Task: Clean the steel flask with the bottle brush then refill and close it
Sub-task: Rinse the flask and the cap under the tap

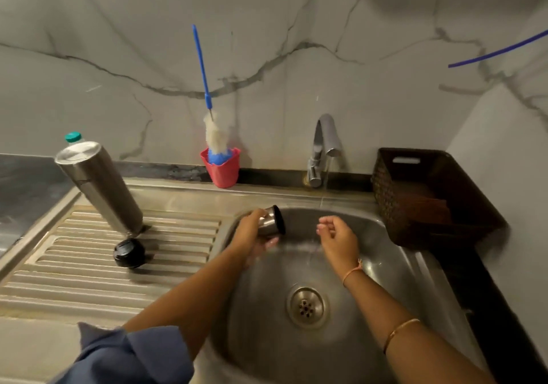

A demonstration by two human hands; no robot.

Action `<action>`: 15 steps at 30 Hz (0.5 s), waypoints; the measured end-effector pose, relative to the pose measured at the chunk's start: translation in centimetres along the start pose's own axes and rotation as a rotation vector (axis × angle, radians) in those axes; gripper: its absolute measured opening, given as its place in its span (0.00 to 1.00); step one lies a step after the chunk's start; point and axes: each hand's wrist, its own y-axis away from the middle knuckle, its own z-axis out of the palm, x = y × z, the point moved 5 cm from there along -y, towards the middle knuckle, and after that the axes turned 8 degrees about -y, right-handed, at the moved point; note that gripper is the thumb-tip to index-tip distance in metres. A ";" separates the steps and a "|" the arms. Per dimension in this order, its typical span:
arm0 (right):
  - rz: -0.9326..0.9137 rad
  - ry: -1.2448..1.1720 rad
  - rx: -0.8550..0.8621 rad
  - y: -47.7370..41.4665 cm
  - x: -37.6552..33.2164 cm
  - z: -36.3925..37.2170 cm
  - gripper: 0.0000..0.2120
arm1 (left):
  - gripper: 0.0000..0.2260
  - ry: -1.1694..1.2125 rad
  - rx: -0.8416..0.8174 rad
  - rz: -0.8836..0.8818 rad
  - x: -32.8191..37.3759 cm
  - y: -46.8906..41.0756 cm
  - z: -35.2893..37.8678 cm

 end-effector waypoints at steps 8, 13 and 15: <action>-0.090 0.020 -0.164 -4.2 -3.7 -1.5 0.13 | 0.16 0.124 -0.183 -0.095 -1.4 0.0 11.0; -0.072 0.137 -0.522 -5.9 -3.3 -0.2 0.16 | 0.16 0.019 -0.201 -0.043 -0.7 -2.2 12.2; -0.041 -0.028 -0.594 -6.6 -3.4 -0.1 0.14 | 0.14 0.012 -0.174 -0.016 0.1 -3.2 11.9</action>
